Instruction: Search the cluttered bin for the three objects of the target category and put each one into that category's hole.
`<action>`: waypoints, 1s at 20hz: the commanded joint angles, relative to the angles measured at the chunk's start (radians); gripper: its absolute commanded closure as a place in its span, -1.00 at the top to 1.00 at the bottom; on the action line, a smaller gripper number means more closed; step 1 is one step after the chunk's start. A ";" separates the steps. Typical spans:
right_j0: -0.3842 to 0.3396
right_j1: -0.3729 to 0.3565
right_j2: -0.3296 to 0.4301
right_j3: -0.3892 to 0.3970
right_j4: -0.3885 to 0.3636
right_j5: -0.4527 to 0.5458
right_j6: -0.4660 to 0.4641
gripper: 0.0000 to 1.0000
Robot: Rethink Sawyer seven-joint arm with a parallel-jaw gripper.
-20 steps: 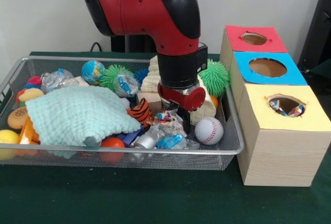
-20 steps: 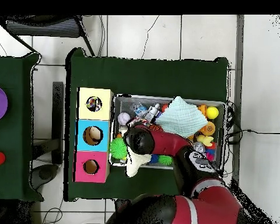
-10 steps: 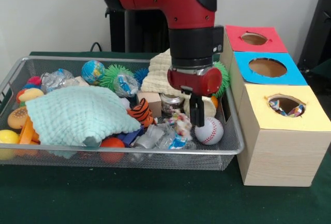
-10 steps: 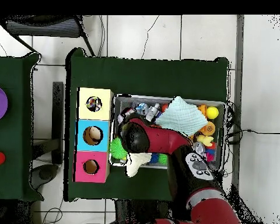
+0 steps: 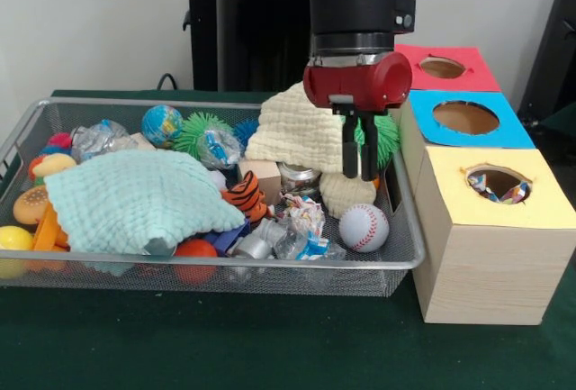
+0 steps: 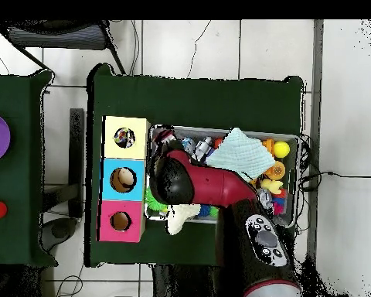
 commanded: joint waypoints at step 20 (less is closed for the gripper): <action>-0.058 0.170 -0.054 0.087 0.044 0.096 0.093 1.00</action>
